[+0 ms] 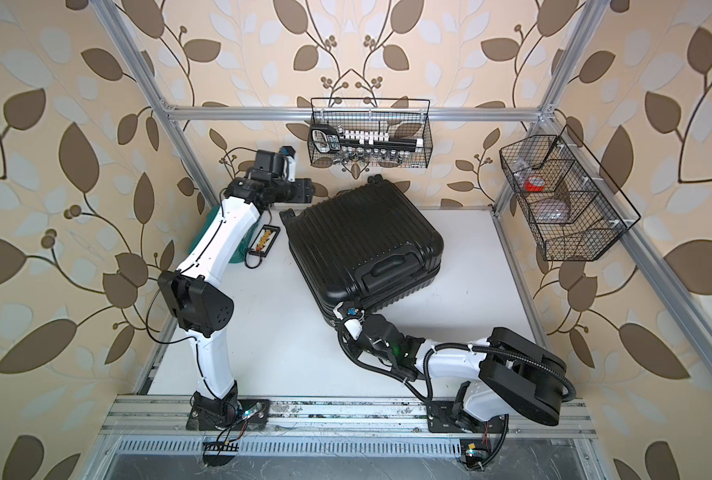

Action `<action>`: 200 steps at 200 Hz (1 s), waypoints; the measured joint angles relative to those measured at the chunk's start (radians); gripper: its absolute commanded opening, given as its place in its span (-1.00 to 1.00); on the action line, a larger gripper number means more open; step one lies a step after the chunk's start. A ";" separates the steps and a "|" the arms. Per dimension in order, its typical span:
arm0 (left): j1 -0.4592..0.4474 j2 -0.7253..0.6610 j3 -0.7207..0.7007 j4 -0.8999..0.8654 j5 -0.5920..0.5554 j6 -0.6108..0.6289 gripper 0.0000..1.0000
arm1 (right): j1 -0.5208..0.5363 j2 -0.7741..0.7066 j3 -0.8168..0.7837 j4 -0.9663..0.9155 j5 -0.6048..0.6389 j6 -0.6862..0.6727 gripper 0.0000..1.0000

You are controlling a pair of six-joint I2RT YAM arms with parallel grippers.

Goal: Close the suitcase zippers
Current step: Zip the zipper on the suitcase.

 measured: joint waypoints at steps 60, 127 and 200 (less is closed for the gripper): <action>0.099 0.153 0.121 -0.036 0.083 -0.005 0.26 | -0.007 -0.007 0.000 -0.013 -0.009 0.000 -1.00; 0.099 0.310 0.178 -0.106 0.161 0.097 0.05 | -0.020 -0.039 0.000 -0.046 -0.016 0.000 -1.00; 0.076 0.219 0.040 -0.153 0.111 0.173 -0.28 | -0.075 -0.149 -0.044 -0.145 -0.059 0.011 -1.00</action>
